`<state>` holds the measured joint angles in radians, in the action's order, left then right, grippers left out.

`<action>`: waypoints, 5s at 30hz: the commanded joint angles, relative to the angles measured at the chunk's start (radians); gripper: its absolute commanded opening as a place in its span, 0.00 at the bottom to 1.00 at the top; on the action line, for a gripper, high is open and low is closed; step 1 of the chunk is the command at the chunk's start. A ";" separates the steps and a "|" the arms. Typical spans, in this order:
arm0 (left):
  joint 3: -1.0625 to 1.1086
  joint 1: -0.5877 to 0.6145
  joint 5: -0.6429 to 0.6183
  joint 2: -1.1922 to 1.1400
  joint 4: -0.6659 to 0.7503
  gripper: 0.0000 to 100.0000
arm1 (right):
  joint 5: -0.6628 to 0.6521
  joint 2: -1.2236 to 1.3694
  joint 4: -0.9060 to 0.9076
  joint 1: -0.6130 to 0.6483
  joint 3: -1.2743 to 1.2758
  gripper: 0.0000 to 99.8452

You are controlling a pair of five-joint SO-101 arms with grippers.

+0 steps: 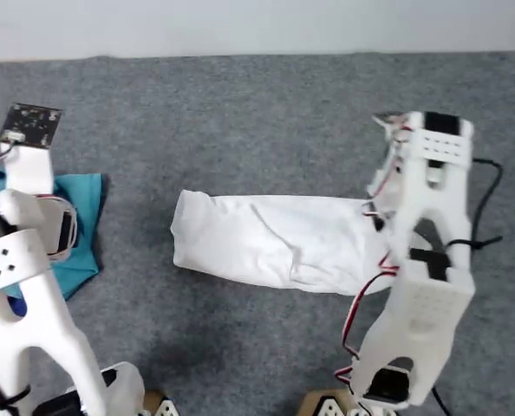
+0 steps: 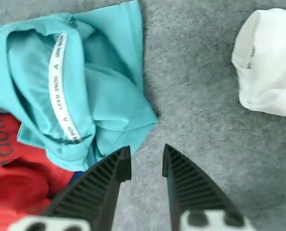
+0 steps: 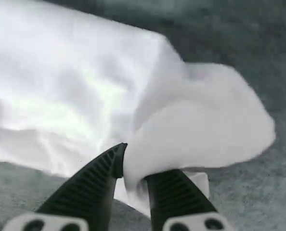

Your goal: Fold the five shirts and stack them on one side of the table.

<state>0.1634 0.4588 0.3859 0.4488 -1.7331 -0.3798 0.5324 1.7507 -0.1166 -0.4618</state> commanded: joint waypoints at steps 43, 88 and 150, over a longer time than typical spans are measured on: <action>-0.002 -0.038 0.008 0.026 -0.018 0.12 | 0.175 0.231 -0.010 0.806 -0.497 0.01; -0.027 0.005 0.005 0.038 -0.018 0.08 | 0.091 0.070 0.038 0.768 -0.146 0.01; -0.047 0.224 0.009 0.210 -0.020 0.08 | 0.114 -0.058 0.044 0.954 -0.077 0.01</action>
<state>0.1189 0.6828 0.3859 0.6391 -1.7346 -0.2570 0.5815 1.7553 0.8009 -0.5999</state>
